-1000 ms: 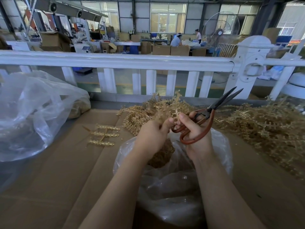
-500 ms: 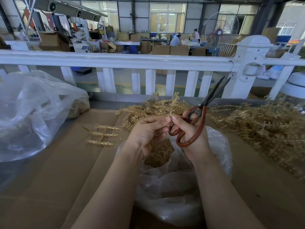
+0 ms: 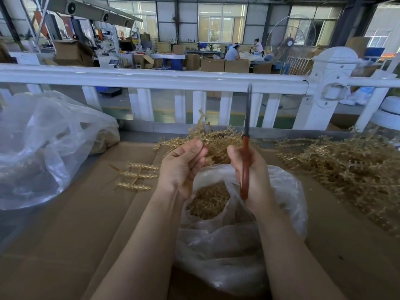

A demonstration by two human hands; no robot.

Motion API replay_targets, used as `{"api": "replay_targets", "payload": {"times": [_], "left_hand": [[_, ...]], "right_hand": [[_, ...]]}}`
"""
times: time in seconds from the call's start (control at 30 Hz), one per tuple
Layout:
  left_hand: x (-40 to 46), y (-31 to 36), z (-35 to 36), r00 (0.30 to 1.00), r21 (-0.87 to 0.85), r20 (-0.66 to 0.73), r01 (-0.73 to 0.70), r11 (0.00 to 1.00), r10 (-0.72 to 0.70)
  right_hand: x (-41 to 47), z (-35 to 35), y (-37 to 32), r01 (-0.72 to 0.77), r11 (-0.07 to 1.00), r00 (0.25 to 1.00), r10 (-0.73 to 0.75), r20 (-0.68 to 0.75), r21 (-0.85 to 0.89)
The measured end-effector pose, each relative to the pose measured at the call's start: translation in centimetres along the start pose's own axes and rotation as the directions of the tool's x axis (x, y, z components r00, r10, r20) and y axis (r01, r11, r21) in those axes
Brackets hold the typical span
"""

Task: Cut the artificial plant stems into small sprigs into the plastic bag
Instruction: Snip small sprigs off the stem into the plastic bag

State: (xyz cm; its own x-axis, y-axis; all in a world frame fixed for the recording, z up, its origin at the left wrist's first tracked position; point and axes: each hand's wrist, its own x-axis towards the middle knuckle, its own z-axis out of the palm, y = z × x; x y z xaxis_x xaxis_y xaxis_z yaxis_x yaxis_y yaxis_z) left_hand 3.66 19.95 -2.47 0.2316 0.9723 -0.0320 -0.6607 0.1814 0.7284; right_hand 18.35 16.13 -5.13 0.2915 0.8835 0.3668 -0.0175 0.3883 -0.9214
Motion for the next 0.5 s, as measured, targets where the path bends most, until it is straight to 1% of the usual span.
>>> {"api": "replay_targets", "payload": {"times": [0.07, 0.13, 0.2, 0.3, 0.5], "left_hand": [[0.0, -0.1, -0.03, 1.0, -0.031, -0.007, -0.021, 0.999, 0.021], [0.05, -0.18, -0.01, 0.999, -0.054, -0.017, -0.05, 0.997, 0.05], [0.1, -0.17, -0.08, 0.996, -0.076, -0.022, -0.085, 0.993, 0.084], [0.19, -0.14, -0.27, 0.992, -0.096, -0.019, -0.13, 0.987, 0.129], [0.16, -0.28, -0.17, 0.984, -0.081, -0.004, -0.177, 0.981, 0.178]], "right_hand": [[-0.06, 0.38, 0.26, 0.005, 0.985, 1.0, -0.004, 0.008, -0.174], [-0.26, 0.61, 0.57, -0.001, 0.941, 1.0, 0.006, 0.014, -0.339], [-0.45, 0.59, 0.83, 0.006, 0.888, 1.0, 0.006, 0.025, -0.46], [-0.58, 0.53, 0.87, 0.024, 0.821, 0.999, -0.001, 0.041, -0.57], [-0.77, 0.32, 0.95, 0.083, 0.705, 0.994, -0.011, 0.105, -0.704]]}}
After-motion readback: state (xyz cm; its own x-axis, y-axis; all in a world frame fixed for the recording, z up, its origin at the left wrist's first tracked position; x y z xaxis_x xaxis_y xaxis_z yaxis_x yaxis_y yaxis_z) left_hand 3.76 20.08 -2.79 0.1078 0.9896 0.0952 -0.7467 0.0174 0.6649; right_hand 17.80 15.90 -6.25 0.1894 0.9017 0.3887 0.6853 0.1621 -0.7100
